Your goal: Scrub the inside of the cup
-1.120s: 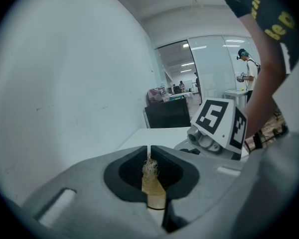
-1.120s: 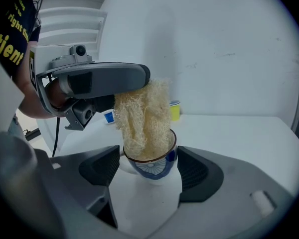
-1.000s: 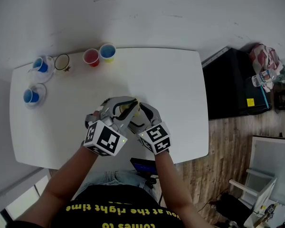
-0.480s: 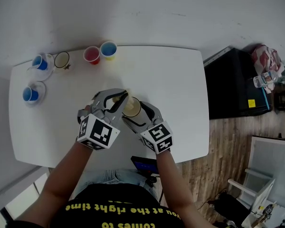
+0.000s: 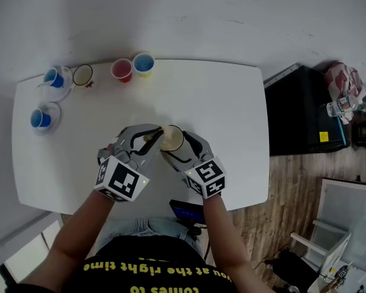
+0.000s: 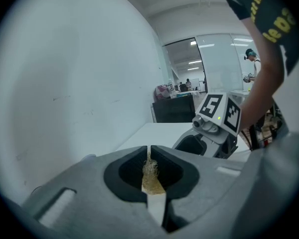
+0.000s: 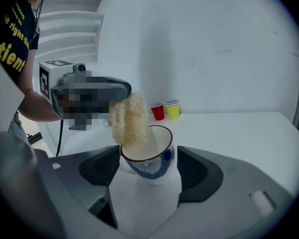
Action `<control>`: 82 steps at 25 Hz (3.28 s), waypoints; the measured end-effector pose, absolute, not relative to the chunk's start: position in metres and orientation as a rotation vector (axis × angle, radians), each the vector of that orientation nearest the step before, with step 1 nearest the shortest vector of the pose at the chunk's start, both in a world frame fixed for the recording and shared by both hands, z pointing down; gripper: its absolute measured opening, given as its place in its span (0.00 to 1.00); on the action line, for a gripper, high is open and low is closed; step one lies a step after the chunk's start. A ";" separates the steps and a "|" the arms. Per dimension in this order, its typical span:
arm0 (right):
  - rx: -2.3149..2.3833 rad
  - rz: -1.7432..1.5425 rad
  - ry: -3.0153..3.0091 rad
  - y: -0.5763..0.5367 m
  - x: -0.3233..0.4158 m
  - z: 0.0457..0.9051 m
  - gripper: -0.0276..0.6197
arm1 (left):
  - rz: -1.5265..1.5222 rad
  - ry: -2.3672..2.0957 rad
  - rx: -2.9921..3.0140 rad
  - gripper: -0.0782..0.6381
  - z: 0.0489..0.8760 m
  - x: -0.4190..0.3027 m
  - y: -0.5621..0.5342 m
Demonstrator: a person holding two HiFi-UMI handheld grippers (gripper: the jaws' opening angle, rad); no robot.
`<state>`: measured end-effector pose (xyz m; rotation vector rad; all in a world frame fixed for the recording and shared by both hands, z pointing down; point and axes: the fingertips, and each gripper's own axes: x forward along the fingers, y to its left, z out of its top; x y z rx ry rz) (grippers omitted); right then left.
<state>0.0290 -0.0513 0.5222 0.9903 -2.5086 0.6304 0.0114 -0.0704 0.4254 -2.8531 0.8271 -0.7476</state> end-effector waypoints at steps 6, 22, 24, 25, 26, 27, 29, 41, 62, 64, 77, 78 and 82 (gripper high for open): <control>1.003 0.626 -2.498 -0.050 0.035 0.521 0.61 | -0.726 0.857 -2.885 0.14 0.421 -0.001 -0.066; 1.029 0.621 -2.471 -0.041 0.052 0.516 0.61 | -0.754 1.009 -2.868 0.14 0.430 -0.045 -0.064; 1.044 0.615 -2.471 -0.041 0.056 0.515 0.58 | -0.774 1.028 -2.864 0.14 0.433 -0.051 -0.064; 1.055 0.612 -2.473 -0.041 0.058 0.514 0.57 | -0.776 1.037 -2.861 0.14 0.435 -0.053 -0.064; 1.066 0.608 -2.474 -0.042 0.059 0.513 0.55 | -0.778 1.046 -2.858 0.14 0.436 -0.055 -0.064; 1.075 0.601 -2.474 -0.042 0.061 0.512 0.55 | -0.780 1.053 -2.854 0.14 0.437 -0.057 -0.065; 1.088 0.586 -2.474 -0.042 0.063 0.510 0.55 | -0.784 1.065 -2.849 0.14 0.438 -0.061 -0.064; 1.194 0.526 -2.473 -0.047 0.080 0.495 0.32 | -0.754 1.125 -2.837 0.14 0.442 -0.076 -0.059; 1.463 0.347 -2.505 -0.057 0.110 0.452 0.05 | -0.728 1.201 -2.855 0.14 0.443 -0.086 -0.056; 1.487 0.322 -2.510 -0.058 0.112 0.446 0.05 | -0.721 1.210 -2.861 0.14 0.443 -0.088 -0.055; 1.518 0.266 -2.546 -0.057 0.114 0.433 0.05 | -0.680 1.239 -2.910 0.14 0.444 -0.093 -0.053; 1.518 0.261 -2.549 -0.057 0.114 0.432 0.05 | -0.678 1.240 -2.910 0.14 0.444 -0.093 -0.053; 1.507 0.247 -2.553 -0.056 0.113 0.432 0.05 | -0.672 1.242 -2.910 0.14 0.444 -0.094 -0.052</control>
